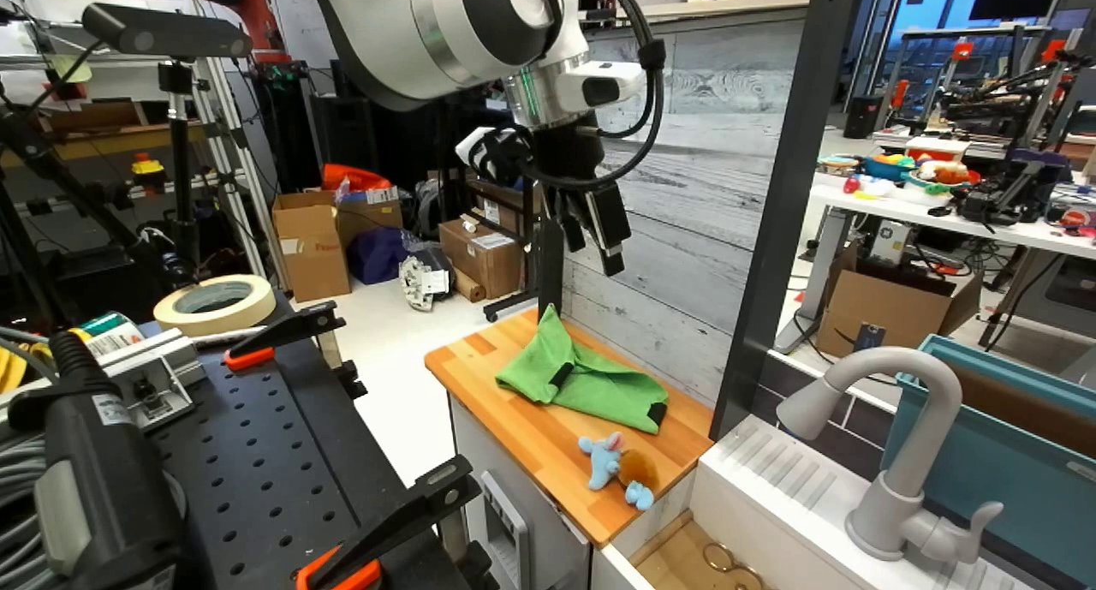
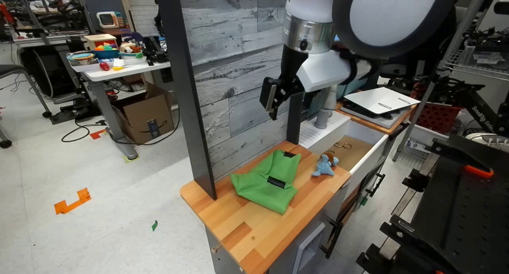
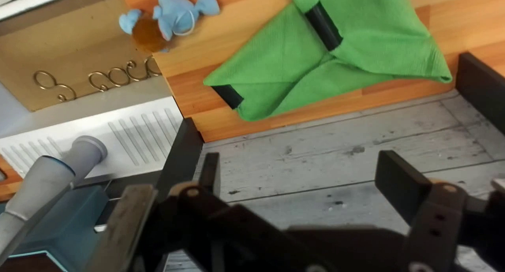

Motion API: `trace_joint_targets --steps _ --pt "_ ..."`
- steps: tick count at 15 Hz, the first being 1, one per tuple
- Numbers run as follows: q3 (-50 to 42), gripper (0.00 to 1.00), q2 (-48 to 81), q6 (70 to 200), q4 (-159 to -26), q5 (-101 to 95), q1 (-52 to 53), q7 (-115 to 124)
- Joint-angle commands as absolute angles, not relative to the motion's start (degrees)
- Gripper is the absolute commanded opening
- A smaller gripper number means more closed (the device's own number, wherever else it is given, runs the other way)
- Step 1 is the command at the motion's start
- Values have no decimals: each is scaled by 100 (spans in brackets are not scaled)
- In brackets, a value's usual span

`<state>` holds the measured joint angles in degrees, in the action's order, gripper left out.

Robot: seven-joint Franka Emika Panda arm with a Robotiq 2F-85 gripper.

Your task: Move the green cloth

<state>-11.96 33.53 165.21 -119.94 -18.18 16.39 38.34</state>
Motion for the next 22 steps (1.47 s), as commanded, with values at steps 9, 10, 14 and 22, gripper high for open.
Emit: trace_joint_targets --steps 9,10,14,22 --pt "-1003 100 4833 16896 -11190 -406 1730 3036" --pt "-902 100 4906 16824 -11101 -313 1643 2853" --pt "-675 100 5231 16453 -10695 -190 1368 2177" --pt "-511 100 5915 16339 -9905 -98 1122 1885"
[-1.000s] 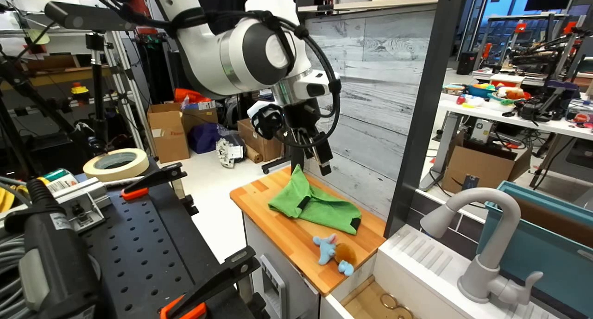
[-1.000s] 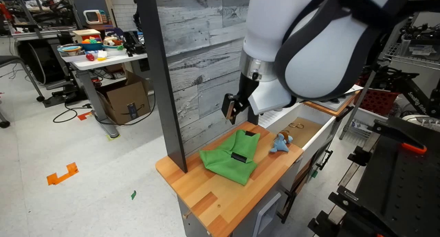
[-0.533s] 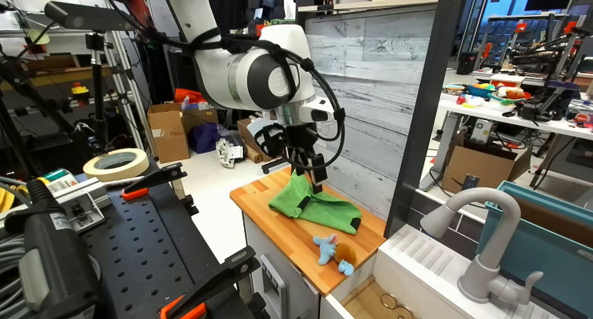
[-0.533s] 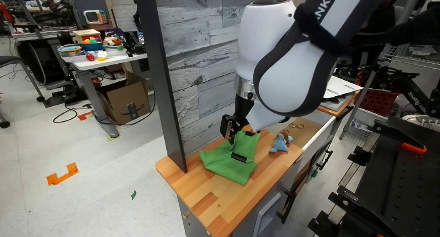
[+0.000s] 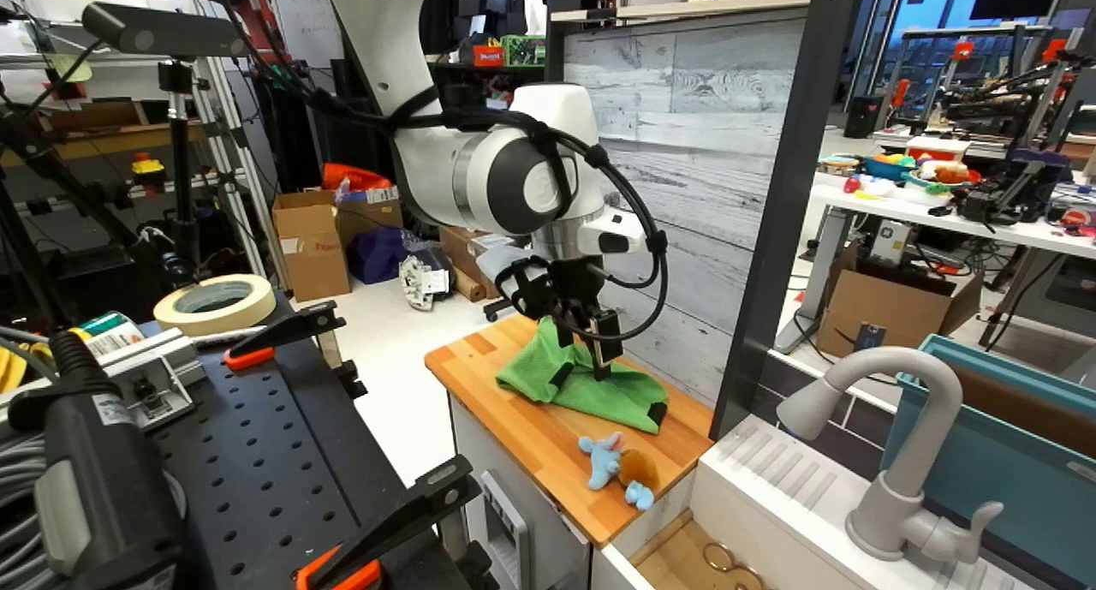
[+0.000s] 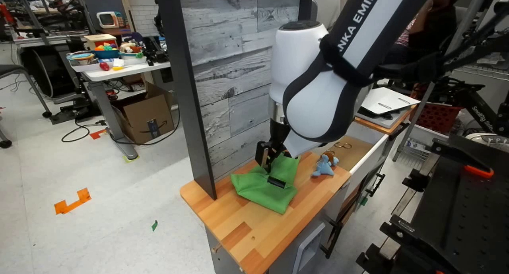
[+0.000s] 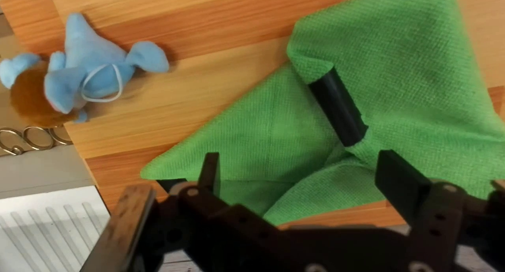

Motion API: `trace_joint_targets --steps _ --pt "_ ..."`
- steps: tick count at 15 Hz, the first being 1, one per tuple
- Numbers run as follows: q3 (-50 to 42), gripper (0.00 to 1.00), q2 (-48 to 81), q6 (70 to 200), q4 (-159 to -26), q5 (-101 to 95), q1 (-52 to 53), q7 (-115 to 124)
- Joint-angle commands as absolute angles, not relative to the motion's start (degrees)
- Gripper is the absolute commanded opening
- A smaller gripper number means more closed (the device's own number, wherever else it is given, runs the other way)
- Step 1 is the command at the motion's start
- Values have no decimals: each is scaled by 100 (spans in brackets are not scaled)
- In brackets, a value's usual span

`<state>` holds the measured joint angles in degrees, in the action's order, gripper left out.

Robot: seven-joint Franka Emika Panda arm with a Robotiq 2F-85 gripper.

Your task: Move the green cloth

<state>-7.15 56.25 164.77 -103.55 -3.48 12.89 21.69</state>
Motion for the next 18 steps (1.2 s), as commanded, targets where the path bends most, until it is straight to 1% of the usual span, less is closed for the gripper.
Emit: trace_joint_targets --steps 1,5,14,18 --pt "-418 100 5985 16340 -9812 -41 1065 1835" --pt "-111 100 6251 16254 -9438 165 856 1661" --pt "-285 100 6843 15824 -8833 139 1142 1815" --pt "-155 100 6812 15844 -8960 104 1272 1715"
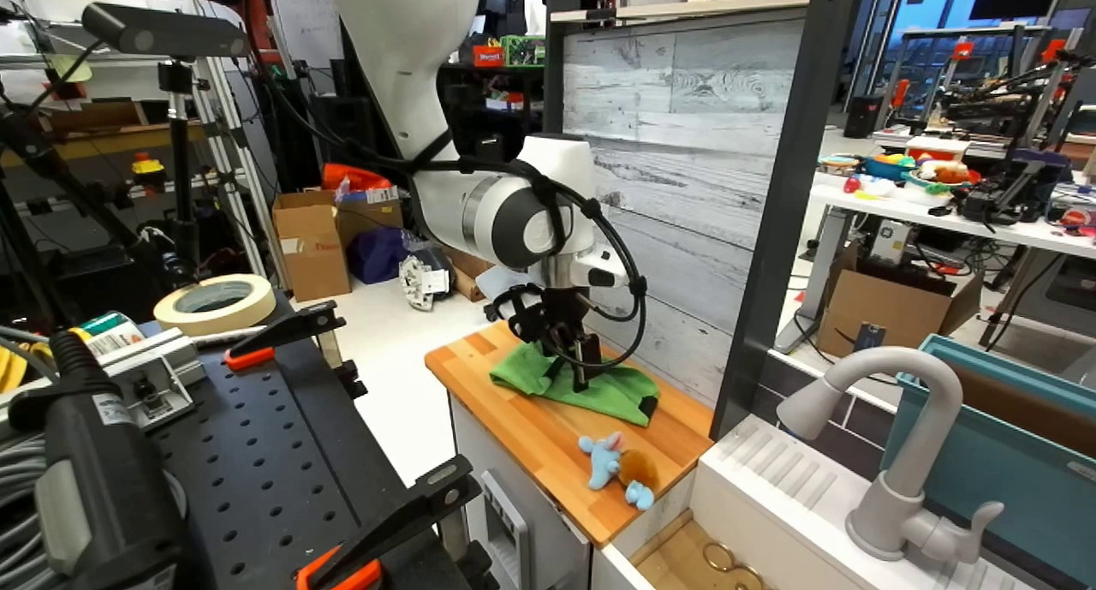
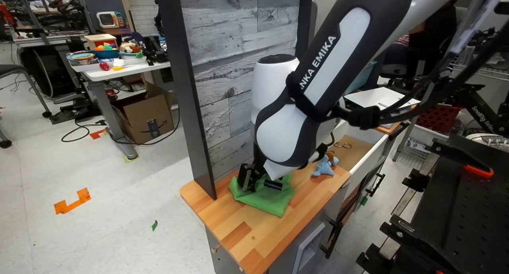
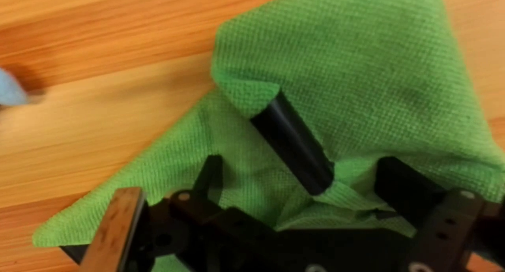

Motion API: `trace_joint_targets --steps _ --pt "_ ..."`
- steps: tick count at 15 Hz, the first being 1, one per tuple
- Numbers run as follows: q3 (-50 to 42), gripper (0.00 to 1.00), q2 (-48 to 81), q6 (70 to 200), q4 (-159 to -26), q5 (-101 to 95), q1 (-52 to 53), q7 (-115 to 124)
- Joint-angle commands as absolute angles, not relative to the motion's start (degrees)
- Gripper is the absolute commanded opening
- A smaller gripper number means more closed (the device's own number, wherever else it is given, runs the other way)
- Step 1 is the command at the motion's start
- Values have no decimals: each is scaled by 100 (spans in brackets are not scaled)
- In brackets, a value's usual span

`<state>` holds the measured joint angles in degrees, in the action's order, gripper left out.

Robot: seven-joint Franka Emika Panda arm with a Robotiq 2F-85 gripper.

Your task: Move the green cloth

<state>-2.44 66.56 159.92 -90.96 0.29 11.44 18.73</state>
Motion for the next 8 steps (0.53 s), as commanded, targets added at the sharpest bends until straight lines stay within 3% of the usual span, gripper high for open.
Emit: trace_joint_targets --steps 1,8 --pt "-101 100 6763 15865 -9050 100 1308 1672" --pt "128 100 6654 16063 -9604 -31 1725 1324"
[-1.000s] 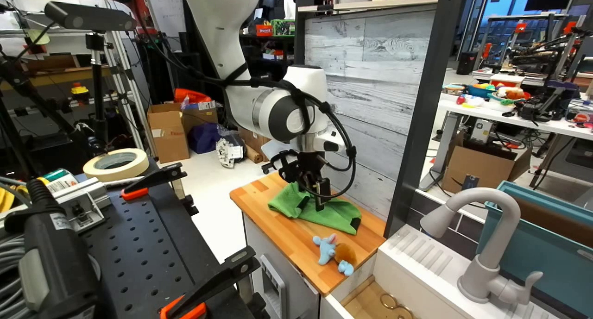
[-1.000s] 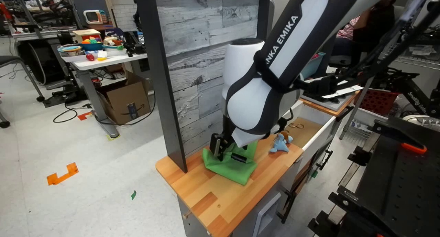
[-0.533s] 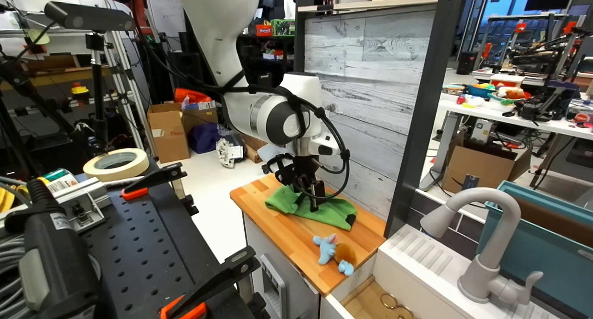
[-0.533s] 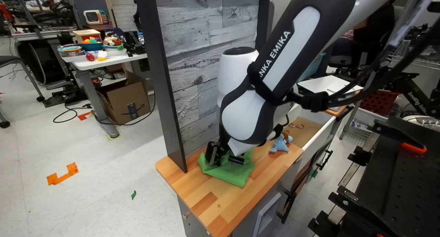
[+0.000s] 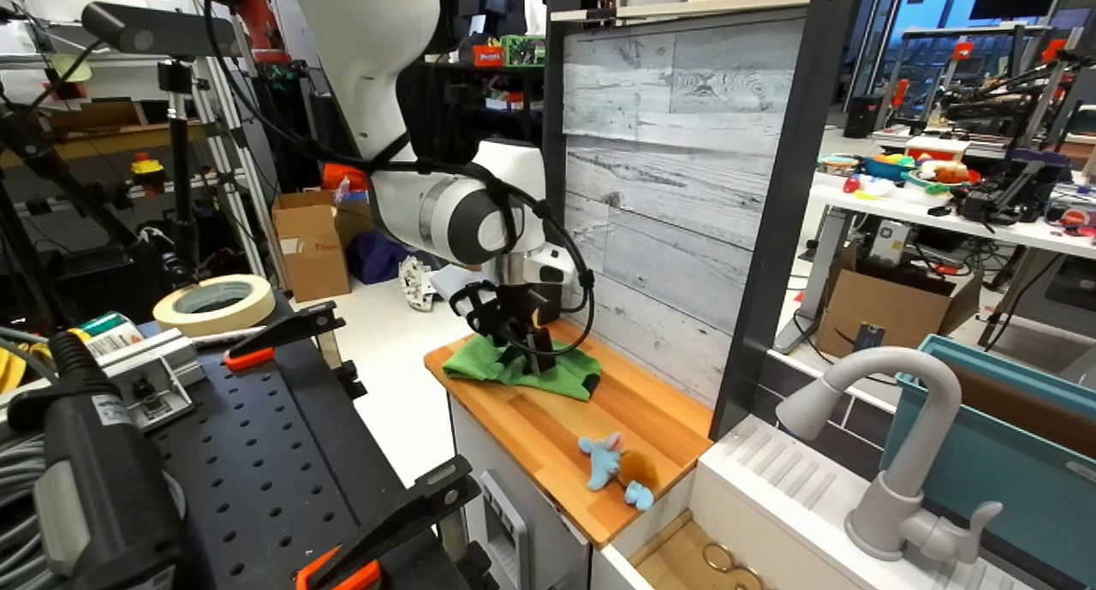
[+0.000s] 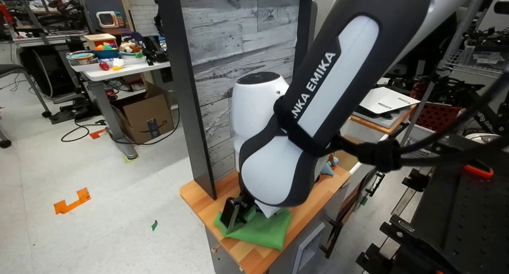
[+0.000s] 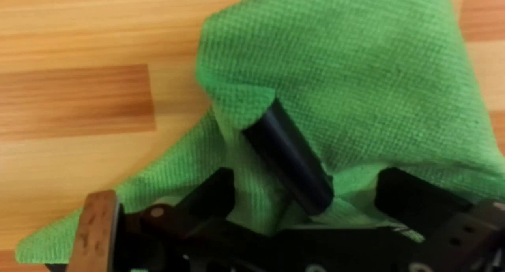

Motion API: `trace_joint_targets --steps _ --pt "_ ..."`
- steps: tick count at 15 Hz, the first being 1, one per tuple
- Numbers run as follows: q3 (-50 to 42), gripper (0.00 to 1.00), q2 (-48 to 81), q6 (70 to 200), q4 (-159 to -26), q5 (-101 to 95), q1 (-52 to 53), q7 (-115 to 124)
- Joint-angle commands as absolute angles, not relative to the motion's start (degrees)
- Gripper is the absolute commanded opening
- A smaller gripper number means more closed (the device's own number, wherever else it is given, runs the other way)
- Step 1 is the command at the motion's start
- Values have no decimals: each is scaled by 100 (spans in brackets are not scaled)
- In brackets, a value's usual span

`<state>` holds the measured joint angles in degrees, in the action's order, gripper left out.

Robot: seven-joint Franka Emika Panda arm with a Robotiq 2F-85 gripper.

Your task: Move the green cloth

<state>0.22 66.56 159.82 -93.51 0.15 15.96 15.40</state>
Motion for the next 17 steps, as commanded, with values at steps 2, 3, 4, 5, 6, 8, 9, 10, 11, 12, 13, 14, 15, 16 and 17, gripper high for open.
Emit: trace_joint_targets --steps 2,3,4,5,6,8,9,10,11,12,13,14,15,16,17 --pt "72 100 6618 16075 -9719 -51 1909 1351" --pt "2 100 6561 16097 -9782 -68 1999 1391" --pt "-106 100 6479 16067 -9840 -102 2095 1440" --pt "-212 100 6382 16062 -9922 -124 2173 1495" --pt "-372 100 6275 16049 -10009 -195 2275 1506" --pt "-690 100 5935 16115 -10329 -367 2466 1526" --pt "-809 100 5743 16149 -10520 -470 2538 1482" --pt "-882 100 5494 16295 -10785 -565 2566 1445" --pt "-956 100 5270 16432 -11013 -648 2596 1442" --pt "-926 100 5013 16614 -11282 -696 2508 1352" --pt "-881 100 4810 16815 -11502 -768 2406 1203" --pt "-857 100 5431 16478 -10752 -649 2434 1391" --pt "-871 100 5221 16601 -10984 -681 2416 1336" --pt "-871 100 5066 16641 -11149 -701 2400 1300" --pt "-871 100 4968 16645 -11255 -718 2396 1291"
